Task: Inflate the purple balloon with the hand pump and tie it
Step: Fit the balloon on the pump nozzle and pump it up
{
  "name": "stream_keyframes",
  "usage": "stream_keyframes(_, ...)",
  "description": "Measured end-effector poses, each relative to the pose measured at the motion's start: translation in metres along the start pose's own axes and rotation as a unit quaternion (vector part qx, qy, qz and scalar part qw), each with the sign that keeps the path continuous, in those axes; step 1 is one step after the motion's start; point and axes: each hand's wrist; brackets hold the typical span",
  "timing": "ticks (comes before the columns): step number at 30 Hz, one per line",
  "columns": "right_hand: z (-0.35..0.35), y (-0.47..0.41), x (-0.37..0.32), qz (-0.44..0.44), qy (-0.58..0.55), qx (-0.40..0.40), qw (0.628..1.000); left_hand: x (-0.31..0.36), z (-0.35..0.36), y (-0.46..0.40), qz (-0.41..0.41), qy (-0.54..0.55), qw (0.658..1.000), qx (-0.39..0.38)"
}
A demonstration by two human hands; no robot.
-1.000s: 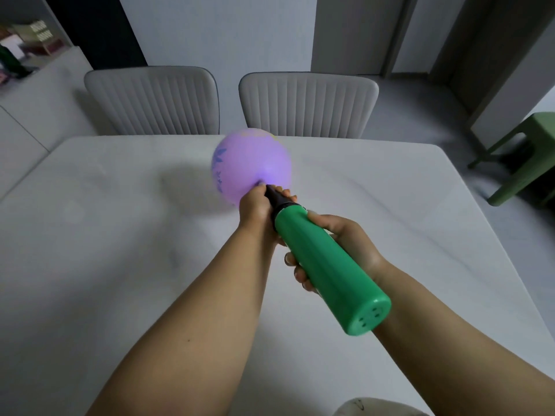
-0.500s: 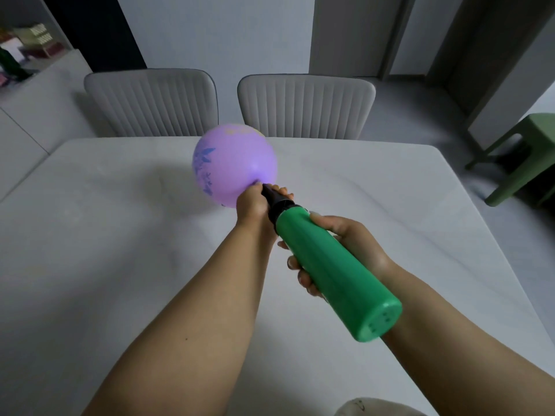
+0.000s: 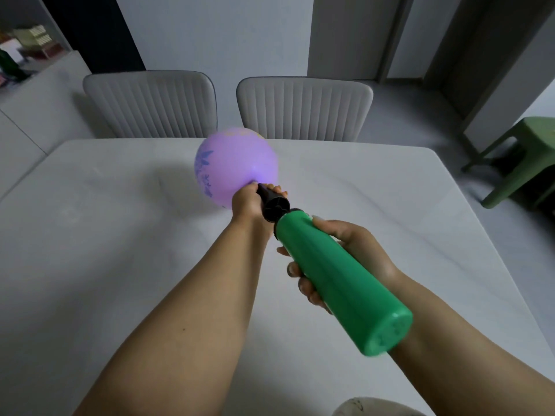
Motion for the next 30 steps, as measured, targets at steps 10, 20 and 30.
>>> stream_keyframes(10,-0.001,0.003,0.009,-0.016,-0.010,-0.013,1.000,0.006,-0.001,0.000,0.003,-0.011,1.000,-0.013)
stream_keyframes(20,-0.004,-0.017,-0.008,-0.035,0.000,0.016,0.999,-0.012,0.008,0.007,-0.021,-0.056,0.998,-0.022)
stream_keyframes(30,-0.008,0.016,0.014,0.005,-0.015,-0.026,1.000,0.001,-0.003,0.001,0.007,-0.010,1.000,0.006)
Point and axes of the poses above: each hand's wrist, its own y-axis away from the middle knuckle, its own z-axis out of the palm, x = y × z, and after that the axes turned 10 degrees about -x, right-handed
